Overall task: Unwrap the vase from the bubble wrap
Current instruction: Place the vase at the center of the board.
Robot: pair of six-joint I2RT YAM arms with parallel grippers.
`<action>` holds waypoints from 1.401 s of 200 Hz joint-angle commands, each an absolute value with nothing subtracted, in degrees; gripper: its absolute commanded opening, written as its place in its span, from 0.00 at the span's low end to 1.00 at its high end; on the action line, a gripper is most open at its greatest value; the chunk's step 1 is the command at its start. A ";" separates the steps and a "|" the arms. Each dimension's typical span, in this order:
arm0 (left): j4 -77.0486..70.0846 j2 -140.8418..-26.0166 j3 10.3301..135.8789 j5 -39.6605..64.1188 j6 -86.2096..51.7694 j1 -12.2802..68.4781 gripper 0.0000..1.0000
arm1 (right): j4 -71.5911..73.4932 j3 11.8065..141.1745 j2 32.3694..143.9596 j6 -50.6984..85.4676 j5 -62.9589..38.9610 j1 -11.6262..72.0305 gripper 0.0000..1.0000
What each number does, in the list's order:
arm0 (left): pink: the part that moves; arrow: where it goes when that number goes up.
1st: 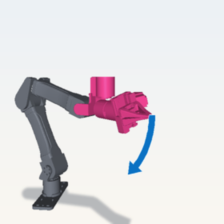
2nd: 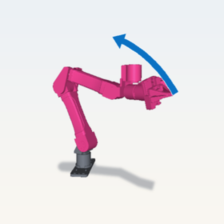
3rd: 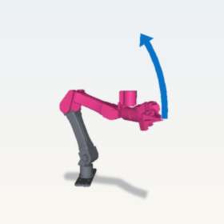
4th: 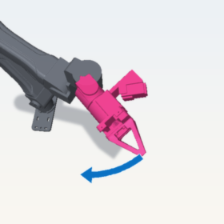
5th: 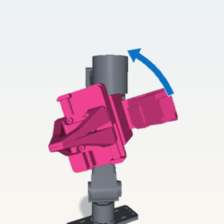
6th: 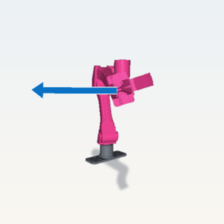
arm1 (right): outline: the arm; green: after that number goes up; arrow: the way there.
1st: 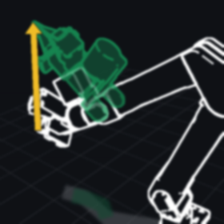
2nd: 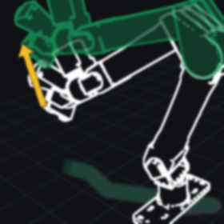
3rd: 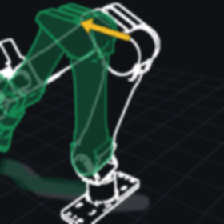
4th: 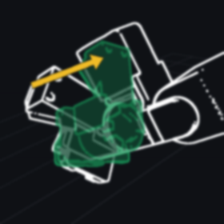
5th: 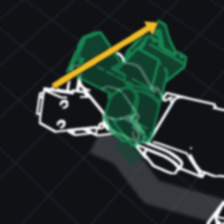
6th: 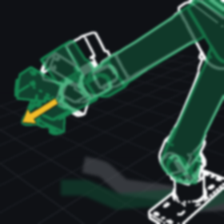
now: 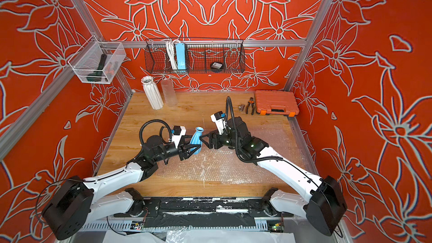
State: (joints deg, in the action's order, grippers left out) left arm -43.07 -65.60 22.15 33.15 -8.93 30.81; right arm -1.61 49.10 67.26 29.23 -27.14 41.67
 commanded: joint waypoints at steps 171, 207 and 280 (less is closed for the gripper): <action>-52.33 -68.53 24.77 33.22 -16.68 33.13 0.55 | 8.63 53.35 72.93 30.60 -29.96 45.11 0.27; -50.39 -70.16 26.39 34.73 -17.20 33.13 0.62 | 7.05 54.01 73.12 29.28 -28.53 45.52 0.26; -44.81 -74.39 30.38 35.38 -17.78 33.13 0.65 | 4.37 54.95 73.22 27.30 -26.68 46.38 0.25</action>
